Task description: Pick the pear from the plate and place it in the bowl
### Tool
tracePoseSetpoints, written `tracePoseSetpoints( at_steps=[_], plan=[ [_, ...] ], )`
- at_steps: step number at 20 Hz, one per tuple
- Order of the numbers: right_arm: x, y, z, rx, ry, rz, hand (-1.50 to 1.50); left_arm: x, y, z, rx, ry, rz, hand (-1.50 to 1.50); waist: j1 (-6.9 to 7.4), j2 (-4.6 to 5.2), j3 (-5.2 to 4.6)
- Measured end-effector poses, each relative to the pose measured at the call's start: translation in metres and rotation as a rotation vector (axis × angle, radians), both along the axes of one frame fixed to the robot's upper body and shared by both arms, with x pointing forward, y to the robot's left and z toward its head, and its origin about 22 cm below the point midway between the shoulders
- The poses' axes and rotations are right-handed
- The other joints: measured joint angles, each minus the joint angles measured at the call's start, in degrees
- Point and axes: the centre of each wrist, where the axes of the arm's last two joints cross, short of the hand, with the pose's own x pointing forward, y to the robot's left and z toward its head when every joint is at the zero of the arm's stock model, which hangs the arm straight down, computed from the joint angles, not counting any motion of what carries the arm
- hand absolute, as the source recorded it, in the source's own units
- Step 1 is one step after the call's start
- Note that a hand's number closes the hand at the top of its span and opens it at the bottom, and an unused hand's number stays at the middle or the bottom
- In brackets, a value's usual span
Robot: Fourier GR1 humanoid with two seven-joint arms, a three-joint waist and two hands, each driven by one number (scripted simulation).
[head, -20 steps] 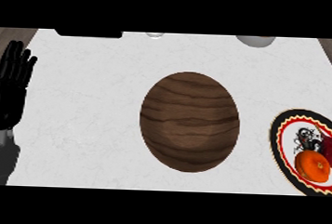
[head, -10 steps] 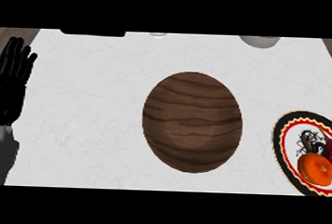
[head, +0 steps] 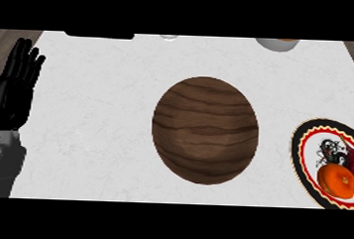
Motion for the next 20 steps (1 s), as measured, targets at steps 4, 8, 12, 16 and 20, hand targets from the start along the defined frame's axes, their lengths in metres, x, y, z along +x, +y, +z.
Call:
tracePoseSetpoints(
  at_steps=[4,8,12,16,20],
  plan=[
    [0.010,-0.002,-0.020,-0.005,0.018,-0.016,-1.50,-0.004,-0.002,-0.002,0.004,-0.001,-0.001,0.00,0.15,-0.03,0.00],
    [0.023,0.004,-0.044,-0.004,0.038,-0.014,-1.50,-0.004,-0.001,0.004,0.005,-0.005,0.010,0.00,0.02,-0.09,0.00],
    [0.030,0.003,-0.057,0.010,0.033,-0.013,-1.50,-0.007,0.003,0.002,0.008,-0.001,0.014,0.00,-0.28,-0.12,0.00],
    [0.036,0.006,-0.066,0.023,0.027,0.007,-1.50,-0.005,-0.004,0.000,0.002,0.002,0.016,0.00,-0.63,-0.16,-0.01],
    [0.043,0.012,-0.076,0.030,0.022,0.024,-1.50,-0.006,0.003,-0.002,0.002,-0.002,0.023,0.00,-0.75,-0.18,-0.04]
  ],
)
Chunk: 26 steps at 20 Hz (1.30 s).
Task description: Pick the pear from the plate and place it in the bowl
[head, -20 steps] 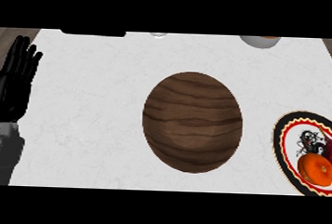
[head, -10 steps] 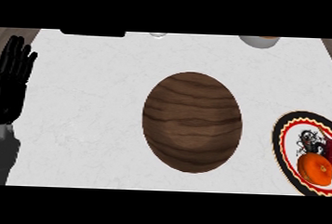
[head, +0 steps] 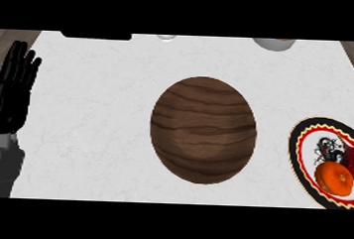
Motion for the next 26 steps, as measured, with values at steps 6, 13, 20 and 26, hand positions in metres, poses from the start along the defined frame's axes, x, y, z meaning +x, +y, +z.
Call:
tracePoseSetpoints(
  at_steps=[6,13,20,26],
  plan=[
    [0.005,0.004,-0.015,-0.022,0.028,0.012,-1.50,-0.004,0.008,0.003,0.002,0.003,-0.001,0.00,-0.12,-0.05,0.00],
    [0.015,0.014,-0.032,-0.028,0.050,0.021,-1.50,-0.001,0.000,0.003,-0.003,0.002,0.005,0.00,-0.16,-0.01,0.02],
    [0.017,0.018,-0.050,-0.047,0.097,0.000,-1.50,-0.004,0.004,0.006,0.004,-0.002,0.001,0.00,-0.09,-0.02,0.01],
    [0.023,0.025,-0.059,-0.046,0.089,0.003,1.50,-0.003,0.004,0.000,-0.002,-0.003,-0.005,0.00,-0.05,0.05,-0.04]
  ],
)
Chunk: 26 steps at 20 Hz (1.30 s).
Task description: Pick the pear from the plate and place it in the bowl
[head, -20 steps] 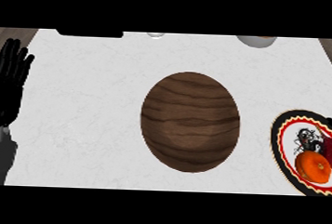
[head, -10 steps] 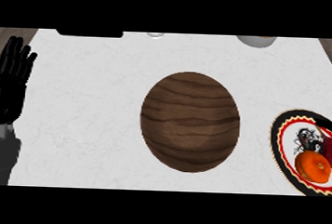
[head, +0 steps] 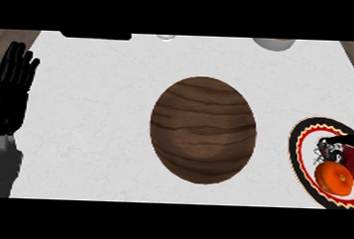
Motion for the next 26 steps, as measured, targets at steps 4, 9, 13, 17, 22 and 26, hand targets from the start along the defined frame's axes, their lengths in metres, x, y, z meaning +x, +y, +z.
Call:
tracePoseSetpoints(
  at_steps=[4,9,13,17,22,26],
  plan=[
    [0.002,0.002,-0.001,0.033,-0.053,-0.007,1.50,0.005,-0.007,0.000,-0.003,-0.001,0.004,0.00,-0.22,-0.01,-0.02],
    [-0.002,-0.001,-0.002,0.044,-0.093,-0.013,1.50,0.002,-0.005,0.001,-0.004,0.005,0.000,0.00,-0.19,-0.03,0.06],
    [0.005,-0.007,0.011,-0.011,-0.132,-0.040,1.50,0.006,-0.005,0.003,-0.003,-0.004,-0.006,0.00,0.16,0.14,0.13],
    [0.008,-0.019,0.030,-0.187,-0.184,-0.118,1.50,0.004,-0.010,0.002,-0.001,-0.002,-0.021,0.00,1.09,0.38,0.19],
    [0.019,-0.025,0.054,-0.302,-0.270,-0.160,1.50,0.008,-0.011,0.003,-0.002,-0.004,-0.016,0.00,0.98,0.43,0.19],
    [0.024,-0.032,0.075,-0.320,-0.386,-0.204,1.50,0.006,-0.010,-0.002,0.000,-0.002,-0.010,0.00,0.54,0.26,0.13]
  ],
)
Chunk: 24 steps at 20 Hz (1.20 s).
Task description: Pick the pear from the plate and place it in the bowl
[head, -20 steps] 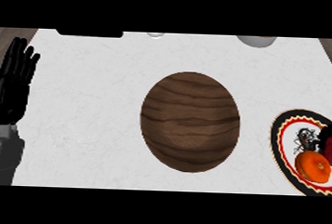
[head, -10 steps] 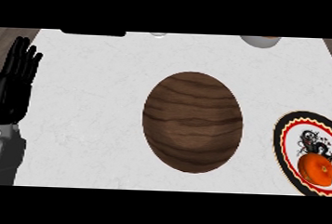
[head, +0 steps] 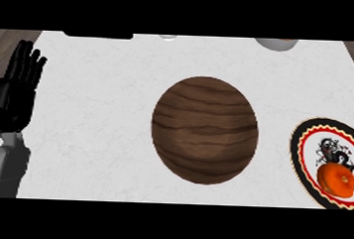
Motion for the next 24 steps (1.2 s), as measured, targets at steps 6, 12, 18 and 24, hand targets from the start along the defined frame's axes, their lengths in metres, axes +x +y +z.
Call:
tracePoseSetpoints(
  at_steps=[6,12,18,24],
  plan=[
    [0.013,-0.009,0.052,0.105,-0.122,0.051,1.50,-0.005,0.009,-0.001,0.008,0.007,0.015,0.00,-0.81,-0.42,-0.12],
    [0.035,0.003,0.101,0.237,-0.252,0.171,1.50,-0.008,0.019,0.000,0.007,0.011,0.036,0.00,-1.82,-0.92,-0.25],
    [0.059,0.029,0.131,0.414,-0.276,0.252,1.50,-0.011,0.018,0.002,0.008,0.025,0.046,0.00,-2.72,-1.47,-0.35],
    [0.087,0.079,0.156,0.518,-0.214,0.332,1.50,-0.014,0.019,0.000,0.006,0.032,0.060,0.00,-3.52,-1.86,-0.44]
  ],
)
